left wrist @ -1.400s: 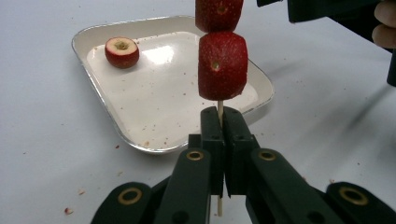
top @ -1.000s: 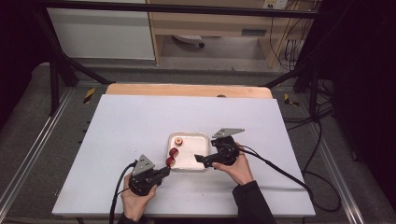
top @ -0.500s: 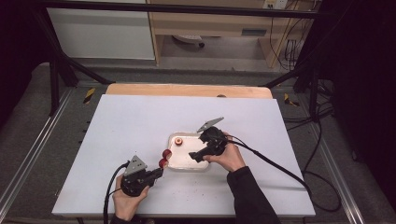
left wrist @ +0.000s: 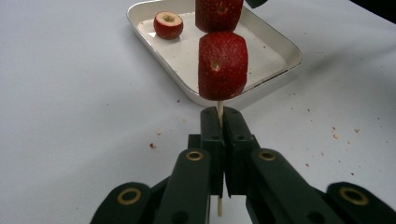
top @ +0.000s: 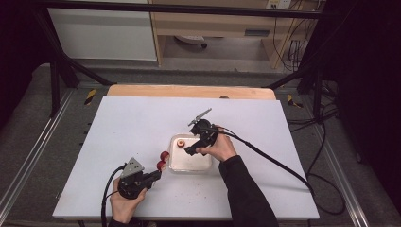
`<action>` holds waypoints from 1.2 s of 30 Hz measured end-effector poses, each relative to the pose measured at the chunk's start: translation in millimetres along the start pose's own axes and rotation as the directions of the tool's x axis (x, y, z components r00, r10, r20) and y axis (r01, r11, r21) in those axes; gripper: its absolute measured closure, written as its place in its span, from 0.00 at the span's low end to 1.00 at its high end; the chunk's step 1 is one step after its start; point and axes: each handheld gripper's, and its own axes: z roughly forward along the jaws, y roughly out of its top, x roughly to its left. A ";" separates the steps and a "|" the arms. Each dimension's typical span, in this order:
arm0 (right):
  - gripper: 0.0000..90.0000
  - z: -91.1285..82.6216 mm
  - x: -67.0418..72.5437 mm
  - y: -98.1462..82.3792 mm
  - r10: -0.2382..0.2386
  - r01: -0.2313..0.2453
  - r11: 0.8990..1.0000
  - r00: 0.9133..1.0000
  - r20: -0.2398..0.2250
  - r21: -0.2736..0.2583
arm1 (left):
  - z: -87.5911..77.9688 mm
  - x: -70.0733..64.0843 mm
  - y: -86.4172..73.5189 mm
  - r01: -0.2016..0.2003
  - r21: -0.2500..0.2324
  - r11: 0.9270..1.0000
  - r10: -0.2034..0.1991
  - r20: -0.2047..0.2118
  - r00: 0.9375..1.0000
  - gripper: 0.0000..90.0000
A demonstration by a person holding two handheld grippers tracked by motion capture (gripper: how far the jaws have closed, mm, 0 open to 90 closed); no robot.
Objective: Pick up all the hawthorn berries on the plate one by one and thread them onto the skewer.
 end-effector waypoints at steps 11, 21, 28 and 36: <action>0.17 15.1 -2.2 16.4 -0.043 0.044 0.998 0.999 -0.010 0.043 | 0.6 0.1 -0.7 -0.008 0.003 1.000 0.008 0.005 1.000 0.98; 0.26 31.8 -2.7 30.9 -0.134 0.135 0.987 0.991 -0.018 0.089 | 1.2 1.7 -1.9 -0.013 0.008 1.000 0.013 0.004 1.000 0.98; 0.35 44.2 -1.8 39.6 -0.183 0.190 0.971 0.981 -0.059 0.144 | 1.8 2.2 -2.9 -0.007 0.012 1.000 0.007 0.007 1.000 0.98; 0.42 54.8 0.4 47.1 -0.243 0.253 0.952 0.967 -0.076 0.170 | 2.1 2.0 -2.6 -0.008 0.013 1.000 0.008 0.012 1.000 0.98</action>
